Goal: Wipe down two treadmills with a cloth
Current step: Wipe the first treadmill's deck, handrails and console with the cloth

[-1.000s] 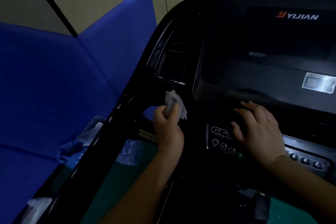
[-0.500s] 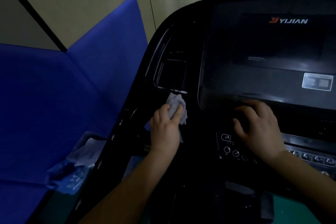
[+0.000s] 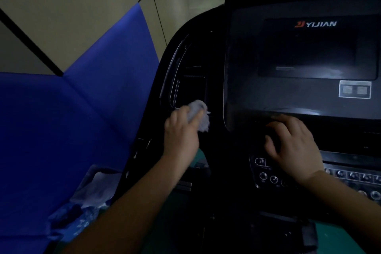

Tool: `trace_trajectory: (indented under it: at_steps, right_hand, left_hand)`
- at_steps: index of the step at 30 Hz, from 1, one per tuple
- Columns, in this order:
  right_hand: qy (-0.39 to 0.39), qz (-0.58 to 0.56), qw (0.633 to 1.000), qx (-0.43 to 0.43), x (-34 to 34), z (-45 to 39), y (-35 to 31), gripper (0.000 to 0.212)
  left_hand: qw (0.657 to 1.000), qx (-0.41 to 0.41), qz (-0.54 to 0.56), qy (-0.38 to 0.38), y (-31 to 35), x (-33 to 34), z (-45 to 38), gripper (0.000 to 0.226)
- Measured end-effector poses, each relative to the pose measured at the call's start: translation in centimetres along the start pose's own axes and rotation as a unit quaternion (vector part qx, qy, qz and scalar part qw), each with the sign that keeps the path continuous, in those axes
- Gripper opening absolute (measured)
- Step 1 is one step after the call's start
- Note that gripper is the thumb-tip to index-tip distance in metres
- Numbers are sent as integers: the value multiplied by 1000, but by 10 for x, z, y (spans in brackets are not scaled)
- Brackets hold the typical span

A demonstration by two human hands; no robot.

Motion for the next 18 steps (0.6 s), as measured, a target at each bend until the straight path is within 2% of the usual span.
trace_trajectory:
  at_steps: [1, 3, 4, 5, 8, 10, 12, 16, 18]
  right_hand:
    - [-2, 2, 1000, 0, 0, 0, 0, 36]
    - [-4, 5, 1000, 0, 1, 0, 0, 35]
    - [-6, 6, 1000, -1, 0, 0, 0, 35]
    - [-6, 6, 1000, -3, 0, -1, 0, 35]
    - [-6, 8, 1000, -8, 0, 0, -2, 35]
    - [-3, 7, 1000, -7, -1, 0, -2, 35]
    - [-2, 8, 1000, -5, 0, 0, -1, 35]
    - [0, 6, 1000, -4, 1, 0, 1, 35]
    - [-2, 7, 1000, -2, 2, 1, 1, 35]
  left_hand:
    - [996, -67, 50, -19, -18, 0, -13, 45]
    - [987, -131, 84, 40, -43, -17, -41, 39]
    - [992, -96, 45, 72, -46, -24, -53, 43]
    - [996, -56, 24, 64, -46, -21, -59, 46]
    - [996, 77, -21, -49, -36, 12, -61, 39]
    - [988, 92, 15, -124, -36, 30, -62, 34]
    - [972, 82, 125, -180, -29, 35, -64, 31]
    - [940, 77, 269, -196, -6, 27, -65, 29]
    - [930, 85, 281, -221, 11, 28, -62, 29]
Point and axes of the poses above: each hand's wrist, its own z-axis away from the middle knuckle, its own x-axis out of the palm, y = z × x, the point moved 8 cm from there along -z, towards the middle knuckle, and after that the axes turned 12 degrees about -z, right-handed, at the moved point
